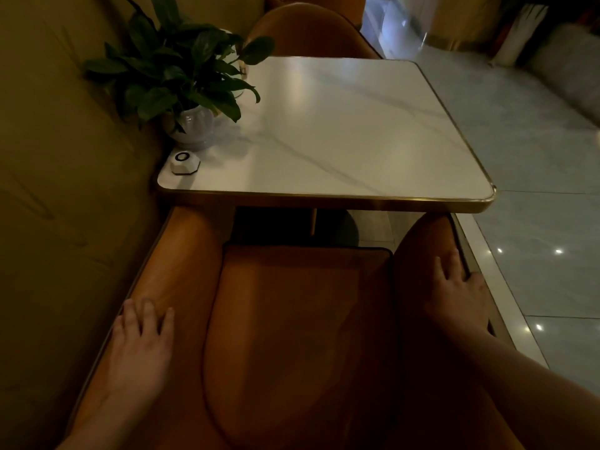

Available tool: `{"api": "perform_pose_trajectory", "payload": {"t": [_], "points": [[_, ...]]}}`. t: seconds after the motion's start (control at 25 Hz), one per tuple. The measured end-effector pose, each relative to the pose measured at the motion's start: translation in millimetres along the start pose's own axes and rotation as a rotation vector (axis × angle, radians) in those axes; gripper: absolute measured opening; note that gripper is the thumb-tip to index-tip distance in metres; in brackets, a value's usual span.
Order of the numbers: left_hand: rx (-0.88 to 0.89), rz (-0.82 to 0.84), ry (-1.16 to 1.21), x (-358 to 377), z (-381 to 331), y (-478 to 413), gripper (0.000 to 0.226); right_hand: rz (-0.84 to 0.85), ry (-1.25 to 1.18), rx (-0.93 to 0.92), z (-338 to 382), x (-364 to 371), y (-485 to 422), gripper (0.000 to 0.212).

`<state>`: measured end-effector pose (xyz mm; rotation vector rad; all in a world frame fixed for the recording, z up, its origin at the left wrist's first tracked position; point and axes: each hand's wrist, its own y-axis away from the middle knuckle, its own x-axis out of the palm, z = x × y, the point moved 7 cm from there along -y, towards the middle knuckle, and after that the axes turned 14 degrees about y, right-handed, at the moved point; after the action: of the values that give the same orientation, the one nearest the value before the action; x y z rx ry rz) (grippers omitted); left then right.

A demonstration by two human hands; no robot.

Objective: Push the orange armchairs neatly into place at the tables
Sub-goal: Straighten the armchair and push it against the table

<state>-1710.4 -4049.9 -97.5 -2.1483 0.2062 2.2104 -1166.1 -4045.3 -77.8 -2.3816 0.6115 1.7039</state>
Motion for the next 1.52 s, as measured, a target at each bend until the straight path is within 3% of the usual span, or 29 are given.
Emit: {"api": "perform_pose_trajectory", "payload": {"t": [0.24,0.44,0.8,1.08,1.28,1.52], "points": [[0.059,0.053,-0.012,-3.5,6.5,-25.4,0.078,0.019,0.026,0.005,2.8,-1.2,1.1,0.102],[0.099,-0.004,-0.002,-2.5,7.3,-21.3,0.07,0.004,0.059,-0.043,2.3,-1.8,-17.2,0.102],[0.111,-0.021,-0.008,9.3,0.8,-27.7,0.074,0.003,0.254,-0.256,13.5,-0.5,-29.4,0.089],[0.126,-0.058,-0.045,9.3,0.1,-27.3,0.071,0.035,0.313,-0.302,17.6,1.6,-37.5,0.088],[0.058,-0.057,-0.098,-0.8,-5.7,-29.5,0.069,0.005,0.317,-0.321,19.5,-9.4,-47.0,0.087],[0.009,-0.026,-0.101,-3.4,-6.5,-27.0,0.085,0.025,0.35,-0.303,20.0,-14.4,-41.8,0.097]]}}
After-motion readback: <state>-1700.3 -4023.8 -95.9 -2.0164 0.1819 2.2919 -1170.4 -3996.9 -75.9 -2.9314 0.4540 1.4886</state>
